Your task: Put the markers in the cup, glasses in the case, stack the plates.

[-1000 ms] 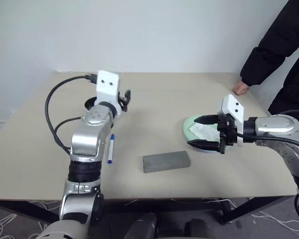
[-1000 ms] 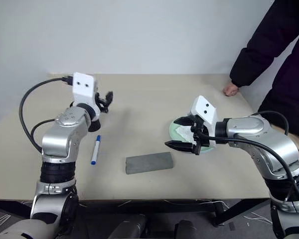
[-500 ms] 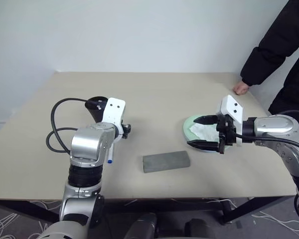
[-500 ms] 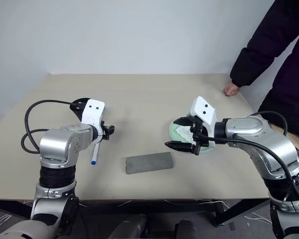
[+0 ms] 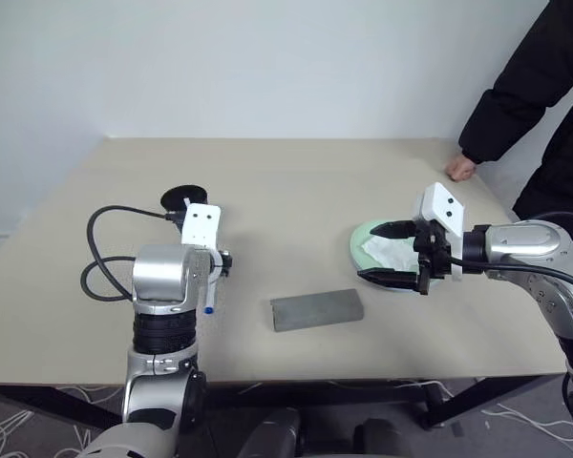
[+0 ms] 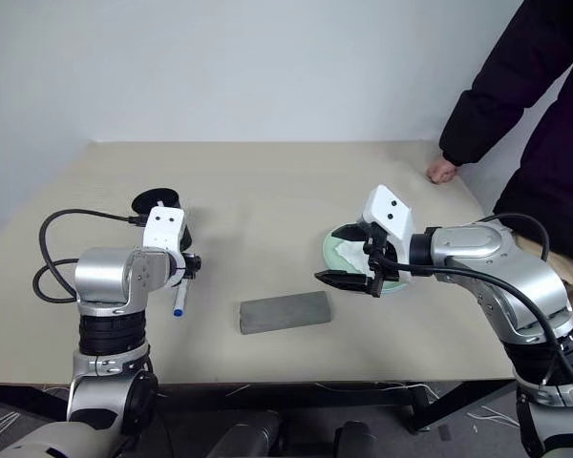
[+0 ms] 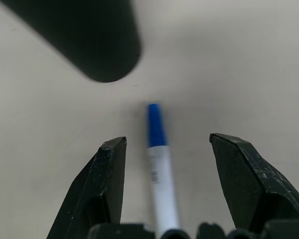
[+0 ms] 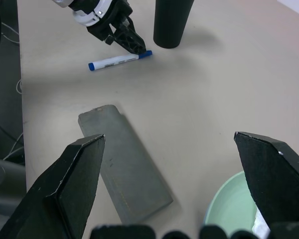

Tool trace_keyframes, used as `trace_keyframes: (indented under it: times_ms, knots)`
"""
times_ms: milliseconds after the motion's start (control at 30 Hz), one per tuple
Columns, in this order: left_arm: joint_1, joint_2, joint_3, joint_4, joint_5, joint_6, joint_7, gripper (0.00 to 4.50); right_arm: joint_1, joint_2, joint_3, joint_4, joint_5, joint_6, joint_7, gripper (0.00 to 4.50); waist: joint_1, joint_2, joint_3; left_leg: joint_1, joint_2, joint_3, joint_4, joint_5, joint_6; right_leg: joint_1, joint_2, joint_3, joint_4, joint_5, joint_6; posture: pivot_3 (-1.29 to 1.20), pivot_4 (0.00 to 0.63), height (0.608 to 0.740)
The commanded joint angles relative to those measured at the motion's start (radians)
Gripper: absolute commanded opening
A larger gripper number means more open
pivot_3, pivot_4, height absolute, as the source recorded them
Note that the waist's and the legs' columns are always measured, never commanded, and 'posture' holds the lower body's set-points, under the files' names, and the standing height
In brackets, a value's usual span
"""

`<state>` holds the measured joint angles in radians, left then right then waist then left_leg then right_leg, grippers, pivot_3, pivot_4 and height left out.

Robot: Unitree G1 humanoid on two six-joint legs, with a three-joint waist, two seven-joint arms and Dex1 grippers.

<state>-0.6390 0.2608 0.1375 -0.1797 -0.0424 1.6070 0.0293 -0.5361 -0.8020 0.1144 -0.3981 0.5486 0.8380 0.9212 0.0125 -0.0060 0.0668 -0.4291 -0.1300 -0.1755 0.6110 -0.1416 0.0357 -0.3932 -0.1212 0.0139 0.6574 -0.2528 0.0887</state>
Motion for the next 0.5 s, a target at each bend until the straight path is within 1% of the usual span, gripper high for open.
trace_keyframes:
  times_ms: [33, 500]
  knots:
    - [-0.017, 0.008, 0.017, -0.005, 0.024, 0.007, 0.020, 2.78, -0.013, 0.001, -0.015, -0.010, -0.004, -0.017, 0.002, 4.50, 0.000, 0.000, 0.000, 0.000, 0.000, 0.000, 0.000, 0.000, 0.000, 0.000, 0.000, 0.000, 0.000, 0.000, 0.000, 0.00, 0.000, 0.727]
    - [0.031, -0.044, 0.039, 0.022, 0.038, 0.007, 0.026, 2.78, -0.017, 0.003, -0.018, -0.015, -0.003, -0.015, -0.004, 4.50, 0.000, 0.000, 0.000, 0.000, 0.000, 0.000, -0.001, 0.000, 0.000, 0.000, 0.000, 0.000, 0.000, 0.000, 0.000, 0.00, 0.000, 0.727]
